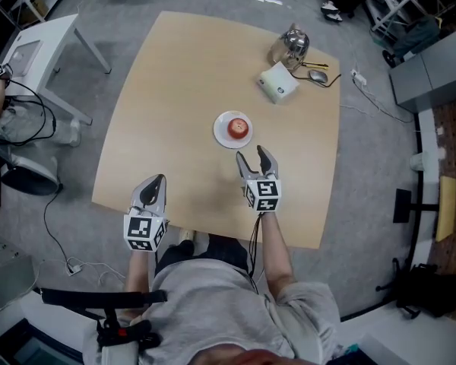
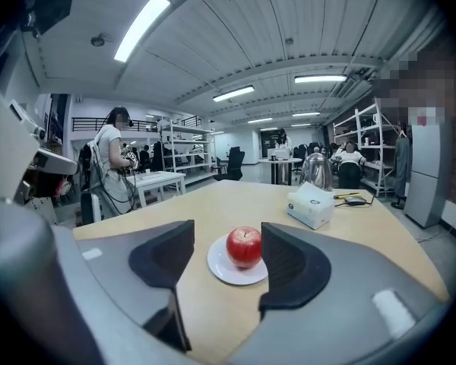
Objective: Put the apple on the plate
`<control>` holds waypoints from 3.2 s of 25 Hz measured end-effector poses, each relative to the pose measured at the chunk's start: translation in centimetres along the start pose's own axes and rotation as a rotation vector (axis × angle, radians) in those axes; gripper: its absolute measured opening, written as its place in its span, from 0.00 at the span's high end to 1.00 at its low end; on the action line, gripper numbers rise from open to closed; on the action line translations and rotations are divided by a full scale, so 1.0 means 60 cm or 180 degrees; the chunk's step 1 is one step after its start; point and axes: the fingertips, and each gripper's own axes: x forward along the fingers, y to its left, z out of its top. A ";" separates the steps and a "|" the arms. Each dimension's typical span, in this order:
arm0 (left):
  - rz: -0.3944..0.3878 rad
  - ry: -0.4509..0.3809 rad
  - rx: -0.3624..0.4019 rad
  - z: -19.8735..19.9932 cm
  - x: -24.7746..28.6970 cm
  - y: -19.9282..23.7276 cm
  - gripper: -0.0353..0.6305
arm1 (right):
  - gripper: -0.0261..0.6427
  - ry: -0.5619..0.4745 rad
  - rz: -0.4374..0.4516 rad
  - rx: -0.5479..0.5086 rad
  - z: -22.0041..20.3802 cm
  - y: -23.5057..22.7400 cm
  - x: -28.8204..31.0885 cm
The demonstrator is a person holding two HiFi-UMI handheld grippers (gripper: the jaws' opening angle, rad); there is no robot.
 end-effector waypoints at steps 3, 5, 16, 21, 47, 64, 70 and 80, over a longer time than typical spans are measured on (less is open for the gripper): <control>-0.0046 -0.0024 -0.0001 0.004 -0.008 -0.002 0.92 | 0.56 -0.0050 -0.0035 0.0026 0.008 0.013 -0.018; -0.0081 -0.0052 0.0000 0.007 -0.010 -0.004 0.92 | 0.59 -0.0084 -0.0052 0.0029 0.013 0.022 -0.031; -0.0312 -0.0129 0.0091 0.020 -0.012 -0.031 0.92 | 0.70 -0.0288 -0.0280 0.0059 0.044 0.022 -0.114; -0.0428 -0.0163 0.0139 0.025 -0.017 -0.048 0.92 | 0.73 -0.0371 -0.0434 0.0112 0.049 0.019 -0.156; -0.0878 -0.0385 0.0394 0.070 -0.047 -0.110 0.92 | 0.86 -0.0730 -0.0975 0.0241 0.067 0.040 -0.322; -0.0985 -0.0475 0.0487 0.074 -0.063 -0.124 0.92 | 0.92 -0.0841 -0.1112 0.0301 0.056 0.065 -0.377; -0.0981 -0.0478 0.0496 0.073 -0.070 -0.124 0.92 | 0.94 -0.0825 -0.1135 0.0266 0.051 0.070 -0.391; -0.0980 -0.0477 0.0507 0.074 -0.072 -0.123 0.92 | 0.95 -0.0827 -0.1089 0.0266 0.051 0.077 -0.392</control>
